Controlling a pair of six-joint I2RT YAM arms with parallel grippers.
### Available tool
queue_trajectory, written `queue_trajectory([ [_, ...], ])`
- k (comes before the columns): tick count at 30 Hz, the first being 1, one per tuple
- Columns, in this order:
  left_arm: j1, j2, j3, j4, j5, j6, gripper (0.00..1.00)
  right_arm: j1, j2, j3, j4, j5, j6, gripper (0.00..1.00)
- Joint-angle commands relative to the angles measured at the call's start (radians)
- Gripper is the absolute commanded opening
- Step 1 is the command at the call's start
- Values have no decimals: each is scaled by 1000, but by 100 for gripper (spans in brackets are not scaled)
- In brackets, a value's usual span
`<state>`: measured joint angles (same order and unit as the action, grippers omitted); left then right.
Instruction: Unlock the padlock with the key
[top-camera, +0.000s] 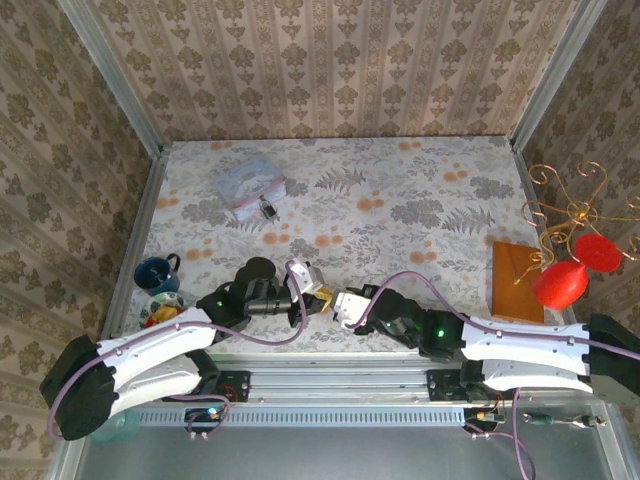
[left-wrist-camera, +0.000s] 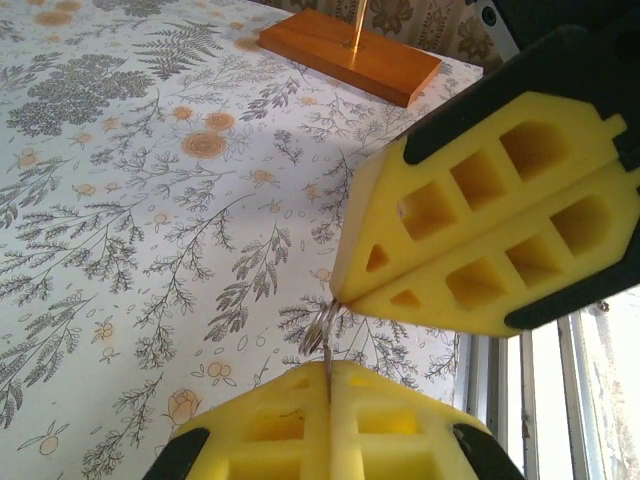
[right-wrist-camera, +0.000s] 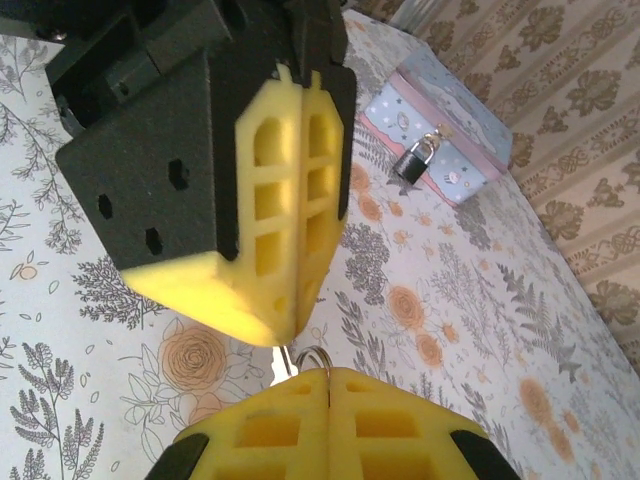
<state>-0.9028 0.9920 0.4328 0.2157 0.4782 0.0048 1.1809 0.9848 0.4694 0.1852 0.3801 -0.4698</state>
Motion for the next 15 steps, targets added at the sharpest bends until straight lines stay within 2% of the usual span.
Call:
queue_trajectory([
  [1,-8,-22,14,7,0,25,0,-13,-48,-15,24,49,75,0],
  [3,-8,-30,6,18,-3,25,0,-18,-59,-6,-3,55,123,0],
  [5,-6,-40,0,27,-6,23,0,-27,-64,11,-40,57,188,4],
  [6,-7,-44,-3,32,-8,21,0,-32,-64,21,-56,57,231,9],
  [9,-6,-51,-6,38,-18,17,0,-55,-75,35,-89,72,361,36],
  [12,-4,-58,-9,43,-20,10,0,-69,-125,9,-83,46,405,39],
  [15,8,-68,-11,50,-8,-11,0,-73,-205,-51,-17,-42,393,41],
])
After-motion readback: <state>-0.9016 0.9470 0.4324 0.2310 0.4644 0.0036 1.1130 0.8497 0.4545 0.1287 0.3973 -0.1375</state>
